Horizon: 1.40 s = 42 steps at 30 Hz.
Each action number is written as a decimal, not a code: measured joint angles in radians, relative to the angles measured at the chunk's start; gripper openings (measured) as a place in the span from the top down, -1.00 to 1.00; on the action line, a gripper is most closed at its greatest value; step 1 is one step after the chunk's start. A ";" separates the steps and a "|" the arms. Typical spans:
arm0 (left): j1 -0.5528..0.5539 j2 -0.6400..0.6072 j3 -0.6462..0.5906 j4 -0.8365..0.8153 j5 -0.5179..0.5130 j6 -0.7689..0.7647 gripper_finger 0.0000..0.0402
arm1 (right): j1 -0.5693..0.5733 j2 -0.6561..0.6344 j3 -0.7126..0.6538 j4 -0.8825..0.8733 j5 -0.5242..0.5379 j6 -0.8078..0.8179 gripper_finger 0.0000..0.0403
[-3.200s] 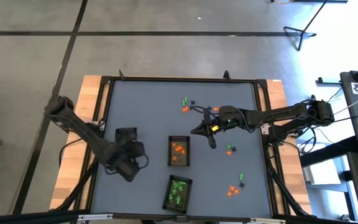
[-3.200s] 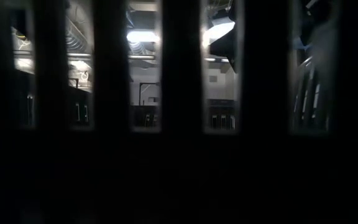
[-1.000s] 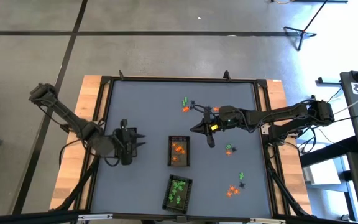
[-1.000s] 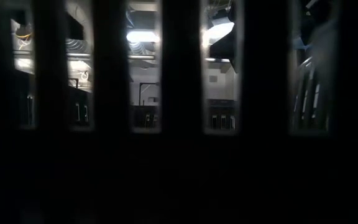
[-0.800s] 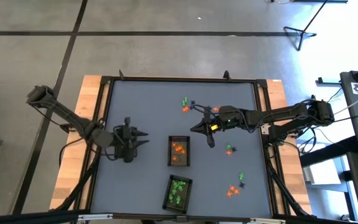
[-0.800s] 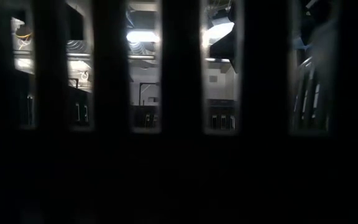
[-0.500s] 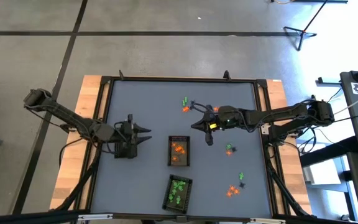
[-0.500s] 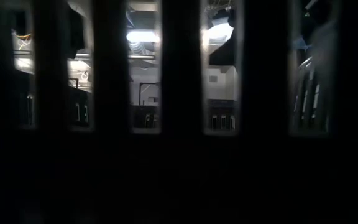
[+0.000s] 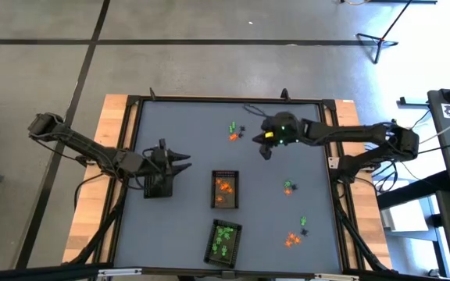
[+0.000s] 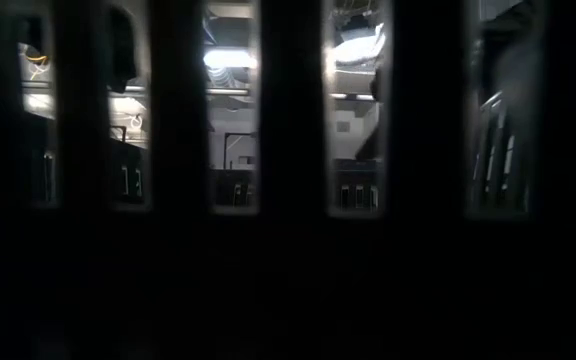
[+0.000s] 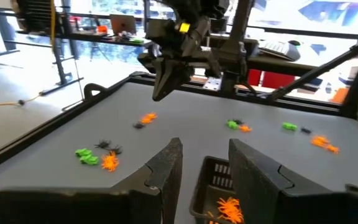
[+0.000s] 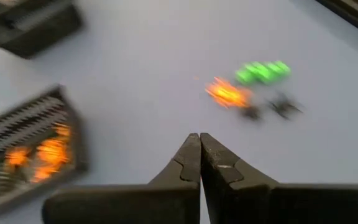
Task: Sort Halloween decoration
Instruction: Put the orange spider toy into the top right black basket
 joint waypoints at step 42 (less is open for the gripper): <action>0.000 0.000 0.000 -0.003 -0.011 0.022 0.38 | -0.244 0.239 0.007 -0.330 0.155 -0.024 0.52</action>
